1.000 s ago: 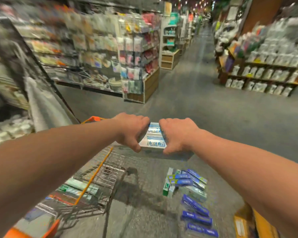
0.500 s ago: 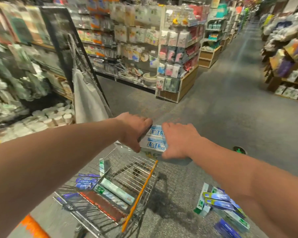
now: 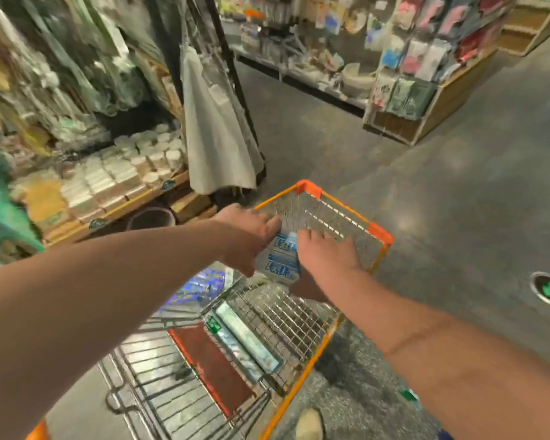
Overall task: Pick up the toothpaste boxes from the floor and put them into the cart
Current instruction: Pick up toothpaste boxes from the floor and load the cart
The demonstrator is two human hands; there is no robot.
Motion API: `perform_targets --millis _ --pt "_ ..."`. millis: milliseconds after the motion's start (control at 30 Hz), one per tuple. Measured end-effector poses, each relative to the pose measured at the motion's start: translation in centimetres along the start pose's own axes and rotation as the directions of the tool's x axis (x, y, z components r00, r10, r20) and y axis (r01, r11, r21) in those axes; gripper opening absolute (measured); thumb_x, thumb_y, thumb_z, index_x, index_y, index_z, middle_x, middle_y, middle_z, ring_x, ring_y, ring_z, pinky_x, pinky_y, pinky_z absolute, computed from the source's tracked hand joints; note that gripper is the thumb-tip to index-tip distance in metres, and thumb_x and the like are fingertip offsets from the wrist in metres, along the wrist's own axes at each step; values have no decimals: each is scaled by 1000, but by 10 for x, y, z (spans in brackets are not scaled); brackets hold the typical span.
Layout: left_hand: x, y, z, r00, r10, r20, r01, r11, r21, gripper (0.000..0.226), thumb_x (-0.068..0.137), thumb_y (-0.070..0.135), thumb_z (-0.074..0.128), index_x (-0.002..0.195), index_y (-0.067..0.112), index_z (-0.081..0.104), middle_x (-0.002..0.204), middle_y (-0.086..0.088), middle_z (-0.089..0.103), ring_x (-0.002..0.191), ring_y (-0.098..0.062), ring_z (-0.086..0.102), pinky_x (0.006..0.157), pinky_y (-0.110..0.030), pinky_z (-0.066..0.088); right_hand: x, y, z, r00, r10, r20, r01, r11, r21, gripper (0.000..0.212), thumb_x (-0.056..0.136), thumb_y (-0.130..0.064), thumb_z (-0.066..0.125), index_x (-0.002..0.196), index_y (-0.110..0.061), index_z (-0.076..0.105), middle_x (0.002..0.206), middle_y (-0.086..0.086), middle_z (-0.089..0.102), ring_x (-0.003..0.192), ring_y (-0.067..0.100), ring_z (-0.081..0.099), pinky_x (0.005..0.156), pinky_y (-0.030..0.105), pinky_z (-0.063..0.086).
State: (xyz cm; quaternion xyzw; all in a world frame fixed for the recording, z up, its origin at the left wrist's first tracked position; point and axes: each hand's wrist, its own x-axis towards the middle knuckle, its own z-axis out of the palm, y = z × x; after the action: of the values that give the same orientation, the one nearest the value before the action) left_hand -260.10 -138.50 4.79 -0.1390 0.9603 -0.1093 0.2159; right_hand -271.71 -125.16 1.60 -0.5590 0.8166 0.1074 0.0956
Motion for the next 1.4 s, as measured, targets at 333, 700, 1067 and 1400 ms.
perform_targets --millis 333,700,1067,1400 --pt "85 -11 119 996 58 70 -54 997 -60 88 68 59 85 133 21 38 124 1 56 112 -23 57 90 -40 43 76 -11 108 989 19 143 -39 990 133 78 82 -49 78 128 -18 23 135 3 52 125 24 56 92 44 51" --pt "169 -5 286 974 178 141 -160 978 -132 89 81 47 79 146 20 24 141 -6 53 128 -29 52 109 -51 40 139 -71 252 954 163 251 -214 958 192 84 76 -42 78 140 -8 35 124 10 56 108 29 58 88 56 54" --pt "179 1 385 920 341 194 -328 940 -97 84 74 43 83 135 20 29 132 -1 48 125 -30 51 102 -51 38 157 -126 329 866 253 431 -346 926 152 99 80 -50 82 147 -6 22 140 13 44 126 33 50 90 61 53" --pt "178 6 412 903 392 178 -380 920 -97 76 89 31 68 150 19 23 138 -6 48 129 -32 47 115 -58 30 153 -143 358 857 239 456 -357 914 192 79 86 -21 79 141 -6 25 135 16 46 120 34 53 88 56 56"
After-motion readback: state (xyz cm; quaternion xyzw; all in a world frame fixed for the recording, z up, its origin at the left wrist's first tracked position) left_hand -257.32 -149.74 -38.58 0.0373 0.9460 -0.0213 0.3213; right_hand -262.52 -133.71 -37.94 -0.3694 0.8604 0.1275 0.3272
